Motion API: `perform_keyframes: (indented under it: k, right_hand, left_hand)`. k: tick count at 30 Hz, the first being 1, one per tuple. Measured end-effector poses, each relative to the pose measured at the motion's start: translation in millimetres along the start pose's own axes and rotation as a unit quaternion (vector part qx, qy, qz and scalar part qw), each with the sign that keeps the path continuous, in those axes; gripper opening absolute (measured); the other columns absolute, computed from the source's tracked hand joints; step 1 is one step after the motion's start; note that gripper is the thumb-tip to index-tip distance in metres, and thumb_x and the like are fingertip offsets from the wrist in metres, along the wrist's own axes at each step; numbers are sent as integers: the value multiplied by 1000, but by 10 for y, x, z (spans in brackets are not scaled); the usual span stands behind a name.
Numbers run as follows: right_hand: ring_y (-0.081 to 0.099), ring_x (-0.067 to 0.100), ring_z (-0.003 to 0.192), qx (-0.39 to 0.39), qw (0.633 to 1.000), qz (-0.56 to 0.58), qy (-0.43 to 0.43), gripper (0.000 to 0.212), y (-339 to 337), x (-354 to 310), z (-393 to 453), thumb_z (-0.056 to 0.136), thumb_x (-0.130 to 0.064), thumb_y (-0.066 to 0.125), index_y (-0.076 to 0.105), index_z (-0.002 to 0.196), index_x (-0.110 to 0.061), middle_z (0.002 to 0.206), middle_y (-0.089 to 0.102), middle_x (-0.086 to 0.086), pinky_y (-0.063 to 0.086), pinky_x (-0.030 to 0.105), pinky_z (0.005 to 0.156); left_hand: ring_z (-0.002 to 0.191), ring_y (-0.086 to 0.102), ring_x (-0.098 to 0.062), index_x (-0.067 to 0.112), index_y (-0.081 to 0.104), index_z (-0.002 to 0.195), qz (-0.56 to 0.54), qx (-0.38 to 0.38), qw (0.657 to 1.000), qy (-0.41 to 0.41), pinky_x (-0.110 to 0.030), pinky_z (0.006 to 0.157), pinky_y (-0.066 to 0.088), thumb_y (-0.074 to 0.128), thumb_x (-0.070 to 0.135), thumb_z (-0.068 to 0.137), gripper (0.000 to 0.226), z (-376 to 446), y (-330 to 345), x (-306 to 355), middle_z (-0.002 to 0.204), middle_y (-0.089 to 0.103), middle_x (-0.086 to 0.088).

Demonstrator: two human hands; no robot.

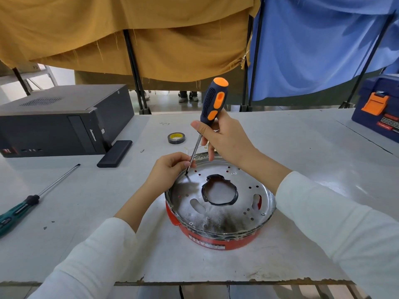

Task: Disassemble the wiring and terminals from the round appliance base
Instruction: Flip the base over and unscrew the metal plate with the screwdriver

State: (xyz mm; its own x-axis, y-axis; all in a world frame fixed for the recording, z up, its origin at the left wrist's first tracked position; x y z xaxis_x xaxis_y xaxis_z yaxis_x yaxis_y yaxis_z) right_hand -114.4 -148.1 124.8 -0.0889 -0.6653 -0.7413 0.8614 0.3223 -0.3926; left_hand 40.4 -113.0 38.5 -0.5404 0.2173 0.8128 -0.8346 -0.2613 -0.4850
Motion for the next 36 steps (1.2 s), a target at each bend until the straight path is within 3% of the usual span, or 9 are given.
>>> perform_keyframes:
  k: [8,12,19,23,28,33,36]
  right_hand:
    - [58,21,36,-5,1000,-1,29,29,18,-18,63,91,-42,58,40,109,-28,62,65,-2,45,18,43]
    - [57,17,37,-23,999,0,42,32,31,-44,161,92,-40,59,39,113,-27,62,61,-3,45,20,42]
    - [47,12,36,-7,998,39,58,23,157,-19,296,89,-42,61,45,100,-29,70,56,-5,43,21,43]
    - [45,4,39,22,995,60,71,23,244,27,345,88,-44,61,46,89,-28,82,57,4,41,21,45]
    - [45,5,40,30,994,87,54,21,316,62,400,91,-39,60,47,88,-23,78,54,6,40,20,46]
    - [51,-3,48,57,990,117,56,14,327,167,433,92,-34,59,47,88,-28,73,52,-10,37,24,60]
    - [51,-3,50,60,988,129,54,13,342,198,446,92,-34,59,48,89,-28,71,51,-11,36,24,60]
  left_hand:
    - [80,59,2,25,70,84,35,-12,999,-17,-4,70,40,52,12,94,25,17,-7,-16,83,69,17]
    - [85,58,9,33,68,85,48,-39,998,-19,-2,73,39,50,16,96,27,28,-6,8,85,68,26]
    - [94,60,8,26,71,92,13,-34,999,-41,-10,86,40,48,19,98,25,28,15,-11,91,71,21]
    - [91,59,10,27,71,91,3,-19,998,-55,-7,81,39,47,18,98,26,42,16,-36,87,72,21]
    - [91,60,10,30,70,92,5,-41,997,-67,-6,80,40,52,18,96,22,109,-41,-40,91,72,20]
    - [97,67,-5,17,67,107,-165,-21,986,-21,-13,85,48,51,9,96,22,186,-42,49,98,74,7]
    - [81,71,-16,8,67,100,-224,-8,974,-12,-18,77,51,47,0,95,22,211,-6,33,89,75,-3]
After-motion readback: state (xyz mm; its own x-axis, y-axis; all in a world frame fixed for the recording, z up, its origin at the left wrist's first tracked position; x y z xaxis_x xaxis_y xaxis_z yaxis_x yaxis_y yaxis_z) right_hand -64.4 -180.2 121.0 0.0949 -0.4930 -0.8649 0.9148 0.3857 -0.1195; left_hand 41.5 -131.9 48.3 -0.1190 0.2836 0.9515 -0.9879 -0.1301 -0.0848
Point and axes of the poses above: each hand's wrist, its own z-axis towards the middle knuckle, its own y-axis out of the palm, x = y × z, the point moved 4 cm from there along z, towards the middle knuckle
